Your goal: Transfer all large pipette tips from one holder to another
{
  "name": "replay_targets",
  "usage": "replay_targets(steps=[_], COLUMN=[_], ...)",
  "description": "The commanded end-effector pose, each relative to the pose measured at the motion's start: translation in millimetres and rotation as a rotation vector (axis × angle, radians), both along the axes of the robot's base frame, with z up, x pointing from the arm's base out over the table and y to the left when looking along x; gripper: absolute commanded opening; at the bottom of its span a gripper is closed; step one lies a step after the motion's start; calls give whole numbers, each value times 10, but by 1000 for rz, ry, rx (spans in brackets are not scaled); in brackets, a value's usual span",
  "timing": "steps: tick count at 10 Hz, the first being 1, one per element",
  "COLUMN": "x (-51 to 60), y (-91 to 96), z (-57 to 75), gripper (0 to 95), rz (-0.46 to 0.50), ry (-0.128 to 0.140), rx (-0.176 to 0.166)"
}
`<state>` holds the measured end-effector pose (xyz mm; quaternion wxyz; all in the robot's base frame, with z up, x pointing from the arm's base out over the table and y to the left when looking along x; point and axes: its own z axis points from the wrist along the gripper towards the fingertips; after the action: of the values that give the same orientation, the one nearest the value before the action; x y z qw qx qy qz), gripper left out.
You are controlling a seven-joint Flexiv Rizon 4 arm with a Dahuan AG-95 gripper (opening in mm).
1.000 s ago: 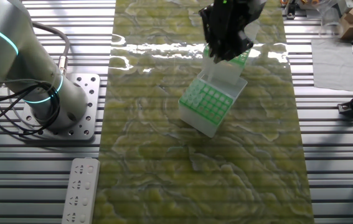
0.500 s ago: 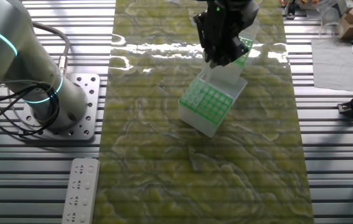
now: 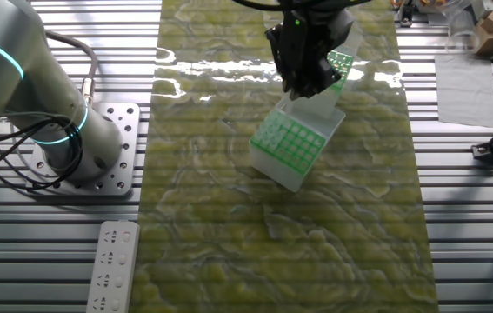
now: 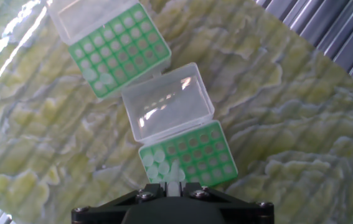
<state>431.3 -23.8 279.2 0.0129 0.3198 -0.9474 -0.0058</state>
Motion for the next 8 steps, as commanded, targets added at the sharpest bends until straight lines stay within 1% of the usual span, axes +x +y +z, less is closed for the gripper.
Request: replay_targets(steps=[1, 2, 6, 7, 8], x=[-13, -9, -4, 9, 36], y=[-4, -5, -2, 11, 47], z=[-17, -25, -30, -39, -49], gripper=[190, 380, 380, 380, 190], rz=[16, 23, 27, 15, -1], ry=[-6, -6, -6, -6, -7], rx=[-1, -1, -1, 0, 0])
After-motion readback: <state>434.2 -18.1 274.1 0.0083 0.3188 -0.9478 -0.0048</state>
